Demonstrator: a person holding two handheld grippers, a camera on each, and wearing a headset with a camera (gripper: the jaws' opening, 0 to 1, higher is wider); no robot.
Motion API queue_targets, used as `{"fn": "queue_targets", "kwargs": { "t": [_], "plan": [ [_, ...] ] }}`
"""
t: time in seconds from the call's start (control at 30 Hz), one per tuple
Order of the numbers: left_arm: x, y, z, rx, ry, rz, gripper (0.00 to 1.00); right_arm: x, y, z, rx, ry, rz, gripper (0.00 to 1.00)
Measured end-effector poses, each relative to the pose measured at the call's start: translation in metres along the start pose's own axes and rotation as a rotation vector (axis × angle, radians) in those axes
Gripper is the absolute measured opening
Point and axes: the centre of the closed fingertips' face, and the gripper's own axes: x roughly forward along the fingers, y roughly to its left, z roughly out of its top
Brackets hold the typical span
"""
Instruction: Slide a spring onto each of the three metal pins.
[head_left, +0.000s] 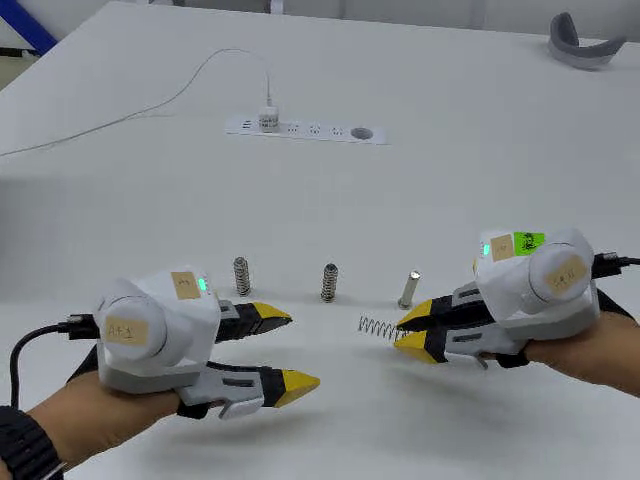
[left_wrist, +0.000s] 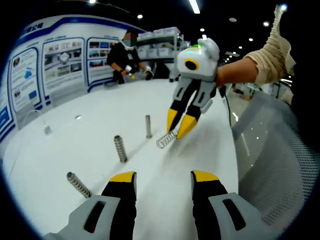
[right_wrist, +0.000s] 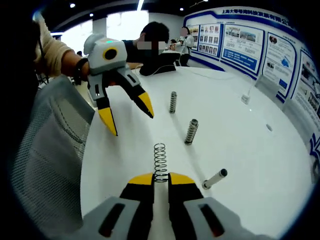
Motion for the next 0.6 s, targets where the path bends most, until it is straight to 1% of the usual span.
{"fn": "queue_targets", "kwargs": {
  "t": [0.13,0.3,0.43,0.6],
  "plan": [
    [0.003,-0.003,0.002,0.013,0.000,-0.013,0.43,0.003,0.007,0.009,-0.037,-0.004,0.022,0.12],
    [0.005,-0.007,0.003,0.025,0.002,-0.028,0.41,0.007,0.015,0.015,-0.079,0.004,0.053,0.12],
    [0.008,-0.011,0.004,0.040,0.003,-0.043,0.38,0.010,0.023,0.017,-0.122,0.022,0.077,0.12],
    [0.011,-0.016,0.006,0.061,0.006,-0.065,0.33,0.012,0.029,0.019,-0.148,0.031,0.099,0.12]
  ]
}}
